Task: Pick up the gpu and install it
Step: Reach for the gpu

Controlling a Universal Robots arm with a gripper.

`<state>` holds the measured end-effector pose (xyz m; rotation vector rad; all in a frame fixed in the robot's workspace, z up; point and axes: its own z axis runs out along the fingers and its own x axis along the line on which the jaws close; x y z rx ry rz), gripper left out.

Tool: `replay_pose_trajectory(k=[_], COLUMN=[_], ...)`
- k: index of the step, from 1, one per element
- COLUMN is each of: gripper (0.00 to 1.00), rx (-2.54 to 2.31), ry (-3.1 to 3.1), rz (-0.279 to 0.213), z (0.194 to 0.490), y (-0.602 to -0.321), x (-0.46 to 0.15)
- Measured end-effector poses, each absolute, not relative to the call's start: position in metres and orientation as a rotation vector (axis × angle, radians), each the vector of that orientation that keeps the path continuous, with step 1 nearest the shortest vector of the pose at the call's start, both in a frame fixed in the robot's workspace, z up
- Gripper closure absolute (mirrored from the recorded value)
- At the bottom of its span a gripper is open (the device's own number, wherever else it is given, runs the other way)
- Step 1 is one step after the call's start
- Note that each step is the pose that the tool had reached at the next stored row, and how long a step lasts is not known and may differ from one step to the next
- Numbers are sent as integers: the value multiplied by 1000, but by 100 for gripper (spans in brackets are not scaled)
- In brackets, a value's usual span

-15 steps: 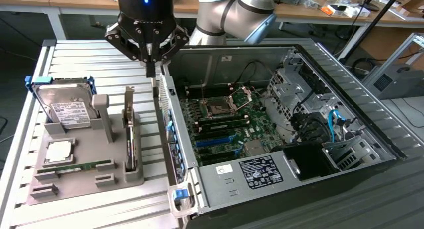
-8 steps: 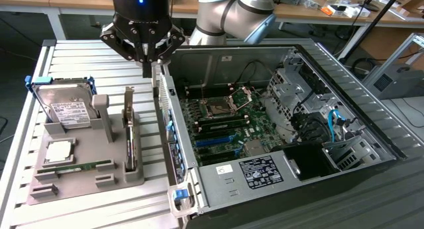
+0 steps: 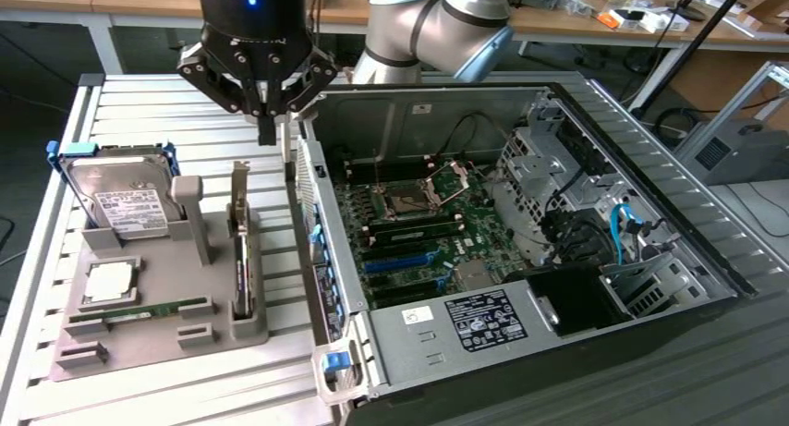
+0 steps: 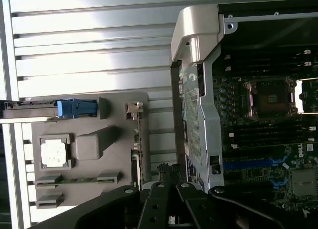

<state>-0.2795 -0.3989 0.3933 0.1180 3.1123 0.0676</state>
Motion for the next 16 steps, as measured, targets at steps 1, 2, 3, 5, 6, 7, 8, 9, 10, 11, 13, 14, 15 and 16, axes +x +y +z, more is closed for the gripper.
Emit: replay_pose_trajectory(k=[1, 2, 3, 5, 6, 7, 8, 9, 10, 11, 13, 14, 15, 16], gripper=[89, 89, 89, 89, 89, 89, 89, 89, 89, 89, 89, 89, 89, 89], rx=[118, 118, 118, 118, 118, 118, 118, 118, 118, 118, 118, 118, 118, 118], ry=[3112, 3112, 3112, 3112, 3112, 3112, 3112, 3112, 3112, 3112, 3112, 3112, 3112, 3112], rz=[68, 68, 68, 68, 68, 68, 68, 68, 68, 68, 68, 68, 68, 68], z=[393, 393, 393, 393, 393, 393, 393, 393, 393, 393, 393, 393, 393, 393], y=[-399, -399, -399, -399, -399, -399, -399, -399, -399, -399, -399, -399, -399, -399], x=[-280, -281, -283, -285, -285, -286, -287, -288, -289, -290, -291, -292, -293, -295])
